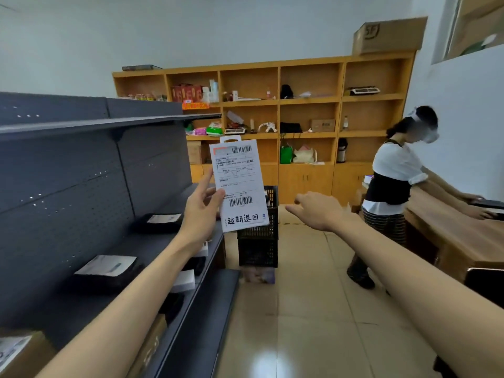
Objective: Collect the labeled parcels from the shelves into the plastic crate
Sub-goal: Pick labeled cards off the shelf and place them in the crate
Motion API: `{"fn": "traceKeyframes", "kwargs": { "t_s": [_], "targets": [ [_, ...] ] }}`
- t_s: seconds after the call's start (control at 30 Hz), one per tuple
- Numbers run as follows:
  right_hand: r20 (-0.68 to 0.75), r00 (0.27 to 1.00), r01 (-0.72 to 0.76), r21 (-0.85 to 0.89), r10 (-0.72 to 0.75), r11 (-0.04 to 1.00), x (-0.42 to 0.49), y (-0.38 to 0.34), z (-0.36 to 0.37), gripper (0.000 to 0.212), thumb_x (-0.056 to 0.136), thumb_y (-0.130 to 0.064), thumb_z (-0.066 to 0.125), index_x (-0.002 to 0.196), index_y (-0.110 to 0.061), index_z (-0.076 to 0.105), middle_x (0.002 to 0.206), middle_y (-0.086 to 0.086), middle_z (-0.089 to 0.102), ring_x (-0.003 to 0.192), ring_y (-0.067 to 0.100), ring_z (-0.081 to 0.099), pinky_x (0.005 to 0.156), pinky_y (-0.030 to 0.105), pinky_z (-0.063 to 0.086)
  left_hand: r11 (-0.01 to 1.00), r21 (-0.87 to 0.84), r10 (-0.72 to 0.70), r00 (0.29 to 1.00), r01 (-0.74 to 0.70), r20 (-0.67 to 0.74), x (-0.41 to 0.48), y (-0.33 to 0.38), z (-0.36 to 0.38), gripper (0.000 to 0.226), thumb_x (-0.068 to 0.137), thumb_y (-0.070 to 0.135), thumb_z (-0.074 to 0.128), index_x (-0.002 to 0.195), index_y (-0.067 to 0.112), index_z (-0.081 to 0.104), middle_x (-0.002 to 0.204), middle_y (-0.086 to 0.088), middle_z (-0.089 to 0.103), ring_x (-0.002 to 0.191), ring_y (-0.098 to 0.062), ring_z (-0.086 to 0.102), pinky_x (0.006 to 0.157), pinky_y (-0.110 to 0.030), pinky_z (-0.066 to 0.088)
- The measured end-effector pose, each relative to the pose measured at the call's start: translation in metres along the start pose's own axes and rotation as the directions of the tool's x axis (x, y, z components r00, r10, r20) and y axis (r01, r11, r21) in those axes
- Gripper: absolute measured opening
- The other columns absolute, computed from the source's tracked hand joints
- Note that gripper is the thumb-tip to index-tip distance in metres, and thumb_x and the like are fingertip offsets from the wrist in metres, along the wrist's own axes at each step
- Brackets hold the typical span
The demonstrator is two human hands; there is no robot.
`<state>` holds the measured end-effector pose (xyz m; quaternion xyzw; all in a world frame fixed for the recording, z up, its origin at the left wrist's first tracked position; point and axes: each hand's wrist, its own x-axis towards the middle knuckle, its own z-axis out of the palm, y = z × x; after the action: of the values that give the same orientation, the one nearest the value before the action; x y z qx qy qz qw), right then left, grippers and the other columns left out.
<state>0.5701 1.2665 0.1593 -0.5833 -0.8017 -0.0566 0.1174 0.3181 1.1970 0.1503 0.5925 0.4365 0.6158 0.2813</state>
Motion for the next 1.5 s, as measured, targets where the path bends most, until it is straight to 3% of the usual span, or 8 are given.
{"fn": "traceKeyframes", "kwargs": {
  "t_s": [0.2, 0.57, 0.67, 0.87, 1.1, 1.27, 1.4, 1.5],
  "targets": [
    [0.009, 1.000, 0.007, -0.043, -0.006, 0.999, 0.072, 0.022, 0.039, 0.054, 0.101, -0.058, 0.033, 0.126, -0.016, 0.056, 0.125, 0.008, 0.058, 0.109, 0.026, 0.058, 0.078, 0.038, 0.045, 0.999, -0.034, -0.024, 1.000, 0.024, 0.014, 0.065, -0.051, 0.019, 0.051, 0.106, 0.012, 0.049, 0.134, 0.053, 0.039, 0.116, 0.001, 0.072, 0.104, -0.014, 0.072, 0.083, -0.040, 0.062],
    [0.079, 0.996, -0.034, -0.032, 0.036, 0.999, 0.278, 0.044, 0.064, 0.049, 0.102, -0.053, 0.038, 0.125, -0.015, 0.057, 0.121, 0.006, 0.063, 0.106, 0.024, 0.059, 0.080, 0.037, 0.050, 1.000, -0.011, -0.012, 0.994, 0.014, 0.107, 0.268, -0.148, 0.023, 0.056, 0.106, 0.017, 0.050, 0.153, 0.042, 0.034, 0.127, -0.002, 0.066, 0.116, -0.016, 0.065, 0.081, -0.026, 0.059],
    [0.070, 0.995, -0.065, -0.025, 0.066, 0.998, 0.334, 0.061, 0.071, 0.049, 0.101, -0.053, 0.038, 0.118, -0.013, 0.060, 0.116, 0.006, 0.064, 0.102, 0.024, 0.060, 0.082, 0.040, 0.052, 1.000, -0.027, -0.006, 0.993, 0.009, 0.119, 0.332, -0.173, 0.030, 0.056, 0.105, 0.021, 0.051, 0.152, 0.047, 0.034, 0.131, 0.000, 0.064, 0.124, -0.018, 0.059, 0.089, -0.034, 0.059],
    [0.081, 0.993, -0.086, -0.045, 0.090, 0.995, 0.418, 0.093, 0.103, 0.049, 0.102, -0.052, 0.035, 0.119, -0.013, 0.058, 0.114, 0.005, 0.062, 0.102, 0.024, 0.058, 0.076, 0.037, 0.047, 0.999, -0.042, 0.010, 0.989, -0.004, 0.146, 0.428, -0.225, 0.067, 0.055, 0.105, 0.020, 0.052, 0.151, 0.046, 0.035, 0.125, -0.005, 0.067, 0.116, -0.019, 0.065, 0.091, -0.040, 0.058],
    [0.093, 0.991, -0.091, -0.034, 0.094, 0.995, 0.534, 0.141, 0.163, 0.048, 0.102, -0.053, 0.035, 0.115, -0.013, 0.059, 0.111, 0.005, 0.063, 0.100, 0.023, 0.059, 0.076, 0.037, 0.048, 0.998, -0.060, -0.008, 0.987, 0.018, 0.160, 0.519, -0.306, 0.106, 0.056, 0.106, 0.015, 0.050, 0.153, 0.041, 0.034, 0.119, -0.002, 0.069, 0.104, -0.010, 0.070, 0.080, -0.032, 0.061],
    [0.111, 0.992, -0.054, -0.014, 0.055, 0.998, 0.626, 0.176, 0.202, 0.048, 0.101, -0.053, 0.035, 0.114, -0.013, 0.059, 0.113, 0.006, 0.063, 0.102, 0.024, 0.059, 0.078, 0.038, 0.049, 0.999, -0.001, -0.053, 0.989, 0.054, 0.140, 0.600, -0.360, 0.128, 0.055, 0.105, 0.018, 0.052, 0.151, 0.044, 0.037, 0.123, -0.005, 0.067, 0.110, -0.014, 0.067, 0.089, -0.035, 0.060],
    [0.082, 0.996, -0.020, 0.015, 0.019, 1.000, 0.706, 0.202, 0.212, 0.047, 0.102, -0.051, 0.036, 0.118, -0.013, 0.058, 0.114, 0.006, 0.062, 0.102, 0.025, 0.058, 0.074, 0.036, 0.044, 0.998, 0.021, -0.068, 0.989, 0.066, 0.128, 0.675, -0.390, 0.146, 0.056, 0.105, 0.015, 0.051, 0.154, 0.039, 0.034, 0.123, -0.008, 0.066, 0.106, -0.013, 0.067, 0.070, -0.018, 0.058],
    [0.070, 0.997, 0.010, 0.028, -0.012, 1.000, 0.759, 0.217, 0.229, 0.045, 0.102, -0.050, 0.037, 0.113, -0.013, 0.059, 0.111, 0.005, 0.062, 0.099, 0.023, 0.059, 0.073, 0.035, 0.044, 0.997, 0.015, -0.076, 0.991, 0.075, 0.112, 0.720, -0.419, 0.159, 0.058, 0.105, 0.015, 0.051, 0.155, 0.038, 0.033, 0.121, -0.006, 0.067, 0.104, -0.014, 0.069, 0.068, -0.020, 0.059]
  ]
}}
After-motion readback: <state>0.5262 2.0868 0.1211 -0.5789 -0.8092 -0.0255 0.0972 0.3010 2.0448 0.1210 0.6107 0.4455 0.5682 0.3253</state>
